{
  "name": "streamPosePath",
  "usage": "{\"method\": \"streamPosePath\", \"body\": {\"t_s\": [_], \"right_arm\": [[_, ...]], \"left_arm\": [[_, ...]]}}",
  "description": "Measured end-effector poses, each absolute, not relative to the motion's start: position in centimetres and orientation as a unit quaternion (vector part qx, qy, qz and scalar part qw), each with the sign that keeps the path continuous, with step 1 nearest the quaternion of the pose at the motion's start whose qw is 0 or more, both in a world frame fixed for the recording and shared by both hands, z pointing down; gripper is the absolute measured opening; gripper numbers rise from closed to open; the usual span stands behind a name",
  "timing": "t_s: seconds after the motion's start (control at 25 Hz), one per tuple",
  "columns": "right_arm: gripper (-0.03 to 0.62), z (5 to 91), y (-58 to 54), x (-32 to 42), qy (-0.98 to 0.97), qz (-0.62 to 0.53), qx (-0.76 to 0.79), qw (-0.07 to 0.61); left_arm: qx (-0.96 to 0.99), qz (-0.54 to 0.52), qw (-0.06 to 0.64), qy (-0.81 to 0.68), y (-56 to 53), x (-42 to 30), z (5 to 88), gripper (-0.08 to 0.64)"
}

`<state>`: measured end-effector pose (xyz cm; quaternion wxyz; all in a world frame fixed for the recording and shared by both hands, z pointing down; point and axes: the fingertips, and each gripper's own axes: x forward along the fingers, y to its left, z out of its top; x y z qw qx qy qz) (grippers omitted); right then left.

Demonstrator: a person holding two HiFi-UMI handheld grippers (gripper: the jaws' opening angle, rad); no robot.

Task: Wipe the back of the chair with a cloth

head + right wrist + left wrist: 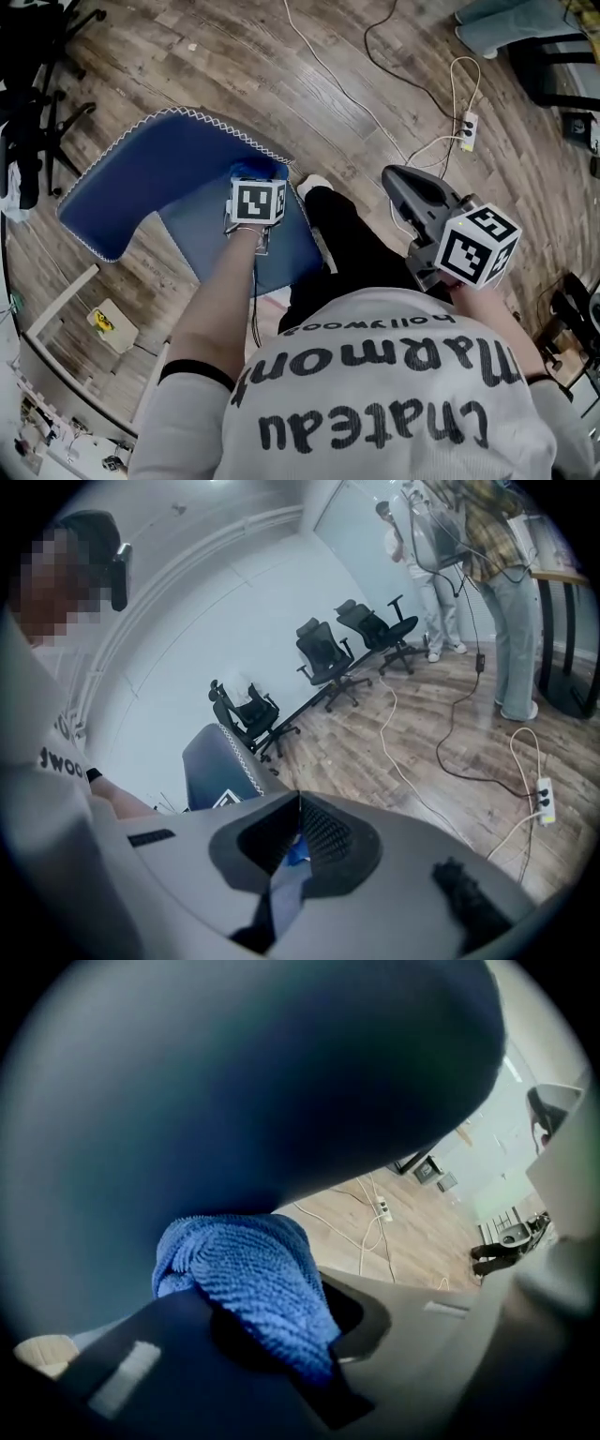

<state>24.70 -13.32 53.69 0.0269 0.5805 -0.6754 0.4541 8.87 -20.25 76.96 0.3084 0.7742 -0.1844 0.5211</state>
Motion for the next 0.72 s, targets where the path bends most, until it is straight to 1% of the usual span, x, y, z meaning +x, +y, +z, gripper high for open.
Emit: {"method": "streamPosePath", "body": {"t_s": [0.2, 0.36, 0.6, 0.72], "right_arm": [[0.015, 53.6, -11.6, 26.0, -0.660, 0.450, 0.601, 0.026], [0.015, 53.2, -11.9, 26.4, -0.660, 0.444, 0.605, 0.020], [0.015, 50.5, -14.5, 24.9, -0.682, 0.439, 0.583, -0.029], [0.015, 48.2, -15.9, 23.3, -0.706, 0.414, 0.573, -0.034]], "left_arm": [[0.785, 0.498, 0.321, -0.180, -18.8, 12.3, 75.8, 0.037], [0.815, 0.460, 0.313, -0.162, -16.6, 14.3, 73.0, 0.037], [0.867, 0.388, 0.294, -0.106, -13.6, 16.2, 66.0, 0.037], [0.889, 0.334, 0.279, -0.142, -15.4, 14.5, 61.4, 0.037]]}}
